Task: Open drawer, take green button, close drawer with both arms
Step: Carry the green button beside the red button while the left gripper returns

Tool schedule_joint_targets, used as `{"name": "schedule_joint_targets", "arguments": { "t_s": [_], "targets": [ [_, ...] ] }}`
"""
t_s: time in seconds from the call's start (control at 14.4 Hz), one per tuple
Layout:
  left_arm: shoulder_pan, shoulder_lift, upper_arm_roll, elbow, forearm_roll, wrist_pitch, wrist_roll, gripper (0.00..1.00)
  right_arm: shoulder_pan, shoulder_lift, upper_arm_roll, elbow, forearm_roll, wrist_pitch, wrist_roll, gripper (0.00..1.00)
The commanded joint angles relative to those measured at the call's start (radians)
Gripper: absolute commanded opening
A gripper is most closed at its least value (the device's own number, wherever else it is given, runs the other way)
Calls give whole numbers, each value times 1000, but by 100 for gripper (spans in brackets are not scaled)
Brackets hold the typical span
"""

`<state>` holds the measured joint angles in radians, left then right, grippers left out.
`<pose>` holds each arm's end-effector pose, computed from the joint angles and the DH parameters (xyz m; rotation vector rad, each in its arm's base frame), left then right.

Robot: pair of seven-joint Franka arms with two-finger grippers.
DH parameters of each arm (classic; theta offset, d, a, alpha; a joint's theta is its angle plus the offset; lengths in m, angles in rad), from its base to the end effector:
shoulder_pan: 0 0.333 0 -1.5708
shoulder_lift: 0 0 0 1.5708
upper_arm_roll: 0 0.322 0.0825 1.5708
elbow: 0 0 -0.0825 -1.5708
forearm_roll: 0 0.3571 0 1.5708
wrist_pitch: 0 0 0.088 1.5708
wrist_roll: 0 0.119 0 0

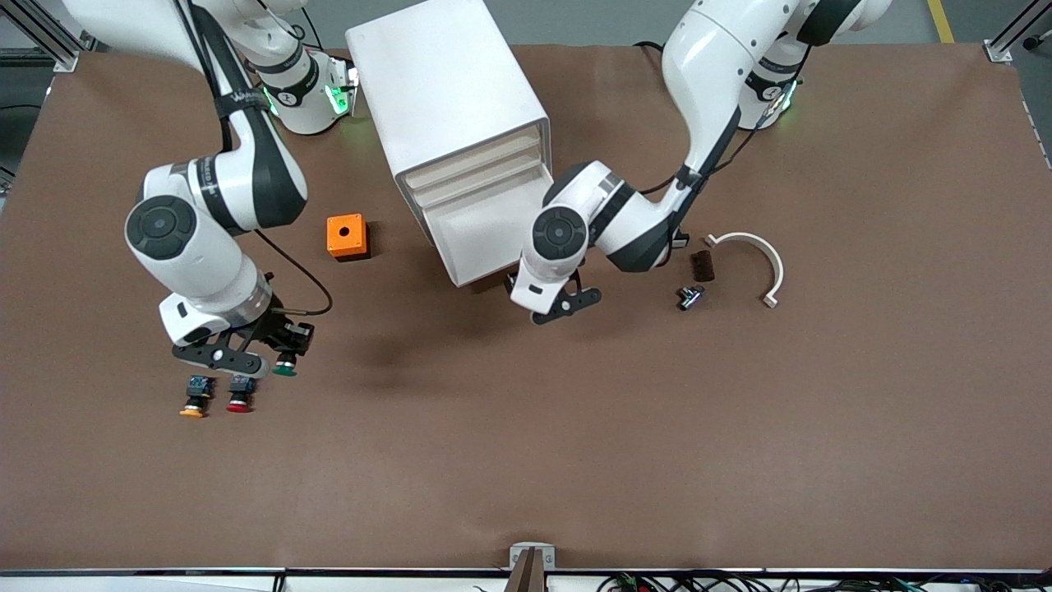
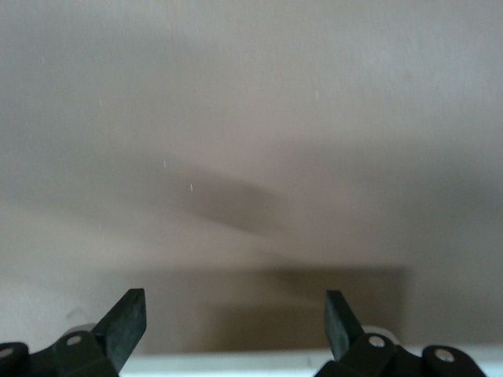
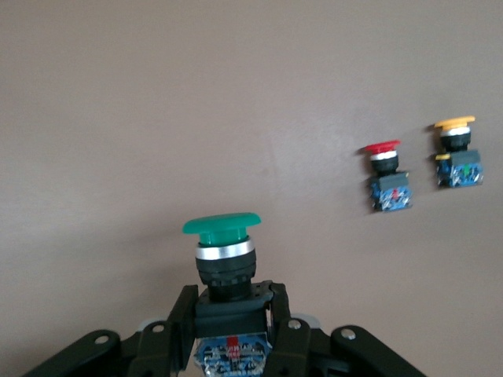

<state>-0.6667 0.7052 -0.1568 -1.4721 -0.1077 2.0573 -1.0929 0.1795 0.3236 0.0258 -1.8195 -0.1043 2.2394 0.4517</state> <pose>0.4746 -0.4951 0.2658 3.0527 0.5501 -0.3505 0.6126 0.1222 0.3782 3.0813 -0.2896 0.1799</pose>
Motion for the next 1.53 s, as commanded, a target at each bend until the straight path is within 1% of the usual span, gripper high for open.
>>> {"name": "schedule_joint_targets", "arguments": {
  "t_s": [0.0, 0.21, 0.42, 0.84, 1.11, 1.32, 1.39, 1.46],
  "targets": [
    [-25, -33, -1, -51, 13, 18, -38, 100, -50, 52, 16, 3, -2, 54, -68, 0],
    [-59, -21, -3, -62, 11, 18, -84, 100, -86, 121, 16, 3, -6, 135, -93, 0],
    [-77, -15, -4, -68, 8, 20, -97, 100, -109, 172, 16, 3, -6, 178, -108, 0],
    [-79, -19, -4, -70, -18, 40, -97, 100, -167, 265, 16, -7, -6, 284, -160, 0],
    [-79, -7, -6, -70, -90, 72, -96, 100, -170, 301, 16, -35, -6, 362, -160, 0],
    [-79, 2, -7, -85, -151, 87, -96, 100, -172, 302, 16, -34, -6, 370, -157, 0],
    [-79, 2, -12, -91, -167, 87, -94, 100, -172, 302, 16, -31, -5, 367, -153, 13],
    [-79, 8, -13, -93, -176, 87, -94, 100, -172, 302, 16, -27, -3, 362, -148, 54]
  ]
}}
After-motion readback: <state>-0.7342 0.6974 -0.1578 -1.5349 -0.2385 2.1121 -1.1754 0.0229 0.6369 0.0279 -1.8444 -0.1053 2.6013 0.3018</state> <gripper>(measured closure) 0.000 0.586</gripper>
